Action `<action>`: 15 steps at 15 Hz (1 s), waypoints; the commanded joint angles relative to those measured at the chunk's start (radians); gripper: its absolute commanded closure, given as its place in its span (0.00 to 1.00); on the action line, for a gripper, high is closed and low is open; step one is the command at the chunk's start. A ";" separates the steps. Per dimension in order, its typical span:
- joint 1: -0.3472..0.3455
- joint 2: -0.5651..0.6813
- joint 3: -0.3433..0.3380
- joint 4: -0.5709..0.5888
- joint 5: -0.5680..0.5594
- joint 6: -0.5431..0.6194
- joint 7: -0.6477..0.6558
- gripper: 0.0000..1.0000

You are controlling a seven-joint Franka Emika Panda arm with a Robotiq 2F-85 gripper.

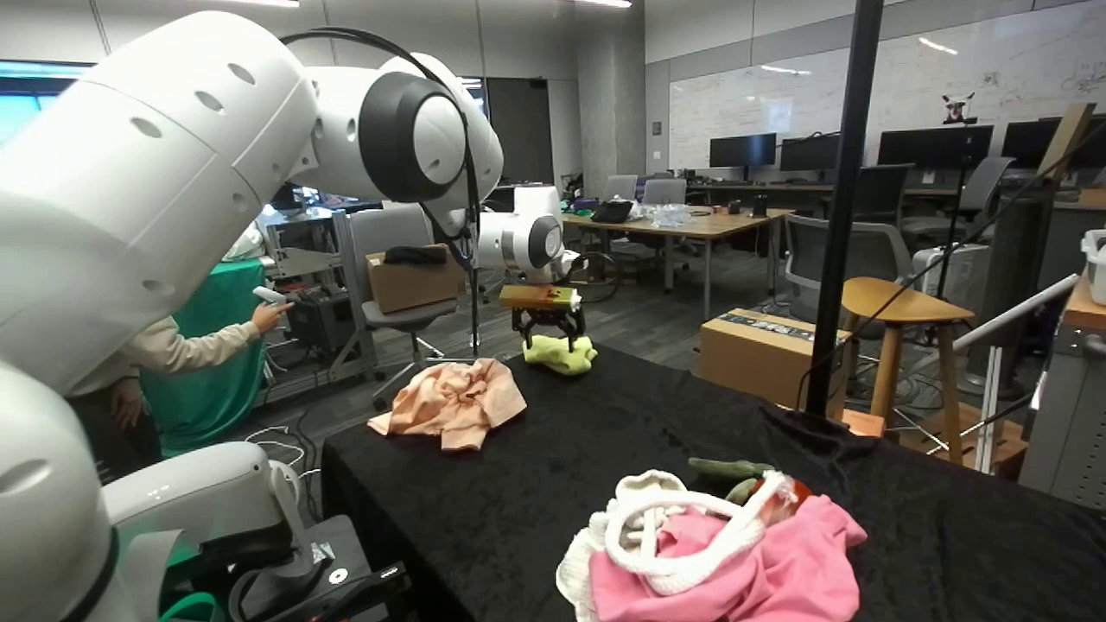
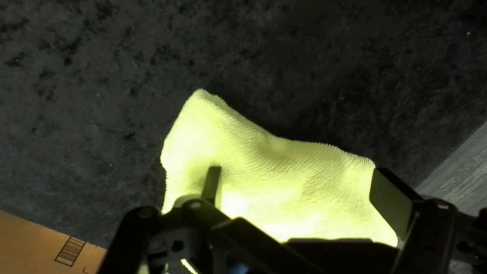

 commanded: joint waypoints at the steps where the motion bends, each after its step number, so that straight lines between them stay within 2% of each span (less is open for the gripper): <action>1: 0.020 0.057 -0.015 0.109 -0.023 -0.034 -0.005 0.00; 11: 0.020 0.110 -0.046 0.174 -0.046 -0.062 -0.008 0.00; 12: 0.019 0.105 -0.046 0.170 -0.046 -0.062 -0.008 0.07; 13: 0.017 0.106 -0.045 0.171 -0.045 -0.063 -0.009 0.26; 15: 0.016 0.105 -0.046 0.174 -0.044 -0.062 -0.008 0.44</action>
